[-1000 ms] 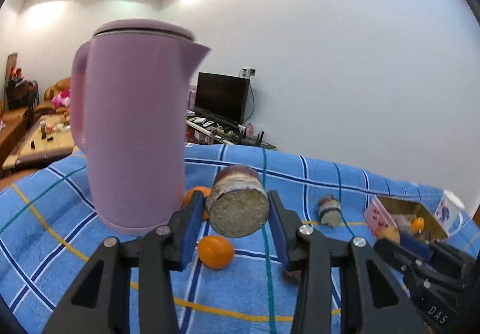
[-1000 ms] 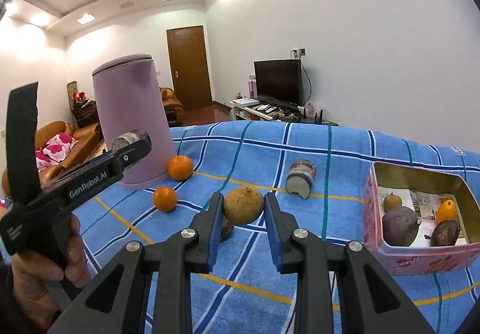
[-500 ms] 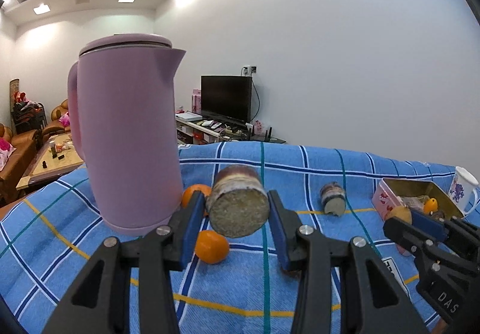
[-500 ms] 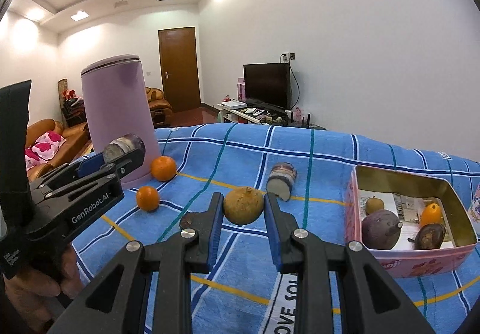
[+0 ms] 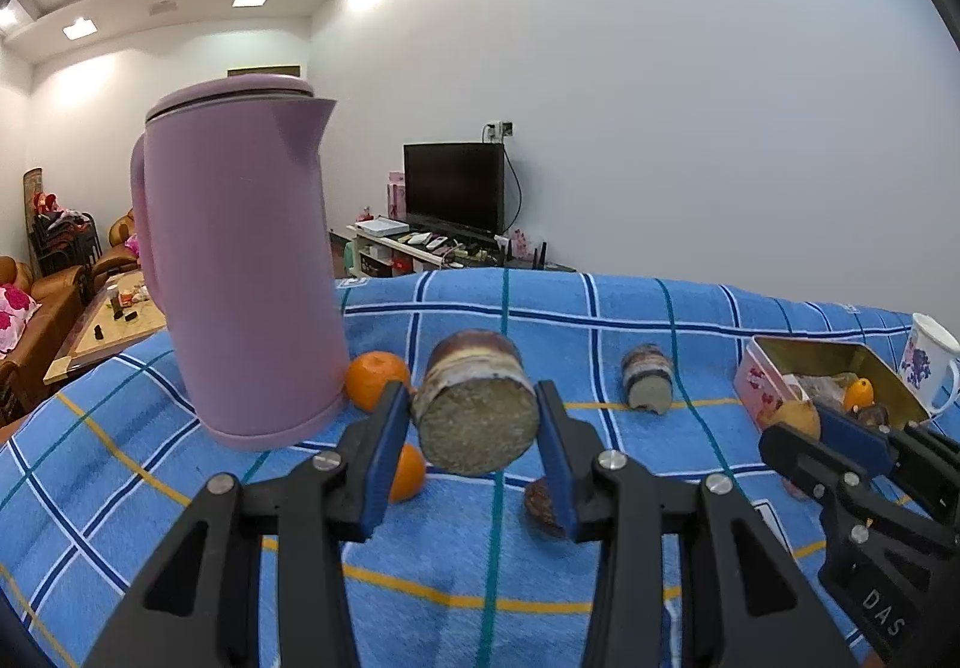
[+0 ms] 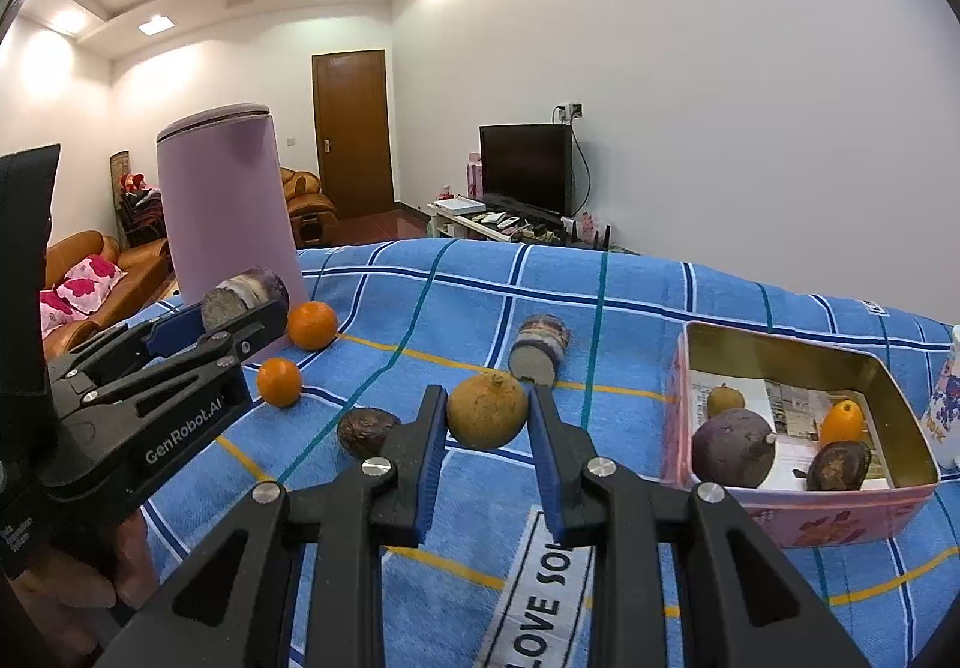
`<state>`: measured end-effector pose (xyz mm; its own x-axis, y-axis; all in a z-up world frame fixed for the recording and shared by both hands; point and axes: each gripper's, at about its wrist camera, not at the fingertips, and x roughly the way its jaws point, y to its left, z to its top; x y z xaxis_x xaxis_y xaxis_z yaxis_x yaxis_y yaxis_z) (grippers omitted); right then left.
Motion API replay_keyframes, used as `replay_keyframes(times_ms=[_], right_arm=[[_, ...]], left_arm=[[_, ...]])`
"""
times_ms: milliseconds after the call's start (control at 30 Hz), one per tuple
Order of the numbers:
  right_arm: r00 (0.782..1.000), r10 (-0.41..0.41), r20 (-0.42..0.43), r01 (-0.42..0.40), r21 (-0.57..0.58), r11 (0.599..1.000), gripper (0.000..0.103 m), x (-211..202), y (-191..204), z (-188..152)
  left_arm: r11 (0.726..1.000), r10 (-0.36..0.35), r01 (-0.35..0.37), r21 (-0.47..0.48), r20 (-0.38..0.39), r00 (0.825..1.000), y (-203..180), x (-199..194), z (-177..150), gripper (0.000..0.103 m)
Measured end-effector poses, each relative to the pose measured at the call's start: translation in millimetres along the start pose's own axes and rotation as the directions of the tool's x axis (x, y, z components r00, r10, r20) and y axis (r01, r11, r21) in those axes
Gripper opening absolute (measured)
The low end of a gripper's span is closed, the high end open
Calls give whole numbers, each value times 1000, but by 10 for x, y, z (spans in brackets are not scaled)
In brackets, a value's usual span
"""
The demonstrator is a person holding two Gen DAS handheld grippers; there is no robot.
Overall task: Organize fruits
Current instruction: 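Carry the tan fruit and tuber piece over the pink tin and lower them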
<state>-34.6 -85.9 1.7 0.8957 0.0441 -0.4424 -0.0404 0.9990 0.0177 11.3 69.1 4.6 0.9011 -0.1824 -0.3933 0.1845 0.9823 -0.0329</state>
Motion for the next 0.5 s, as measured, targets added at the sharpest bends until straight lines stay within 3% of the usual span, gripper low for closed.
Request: replay_keyframes(times_ms=[500], right_arm=[[1000,-5,9,5,15,1000,29,-92,-197,-1]], left_arm=[[1000,-26,27,12,-47,999,-247,-19,-66,44]])
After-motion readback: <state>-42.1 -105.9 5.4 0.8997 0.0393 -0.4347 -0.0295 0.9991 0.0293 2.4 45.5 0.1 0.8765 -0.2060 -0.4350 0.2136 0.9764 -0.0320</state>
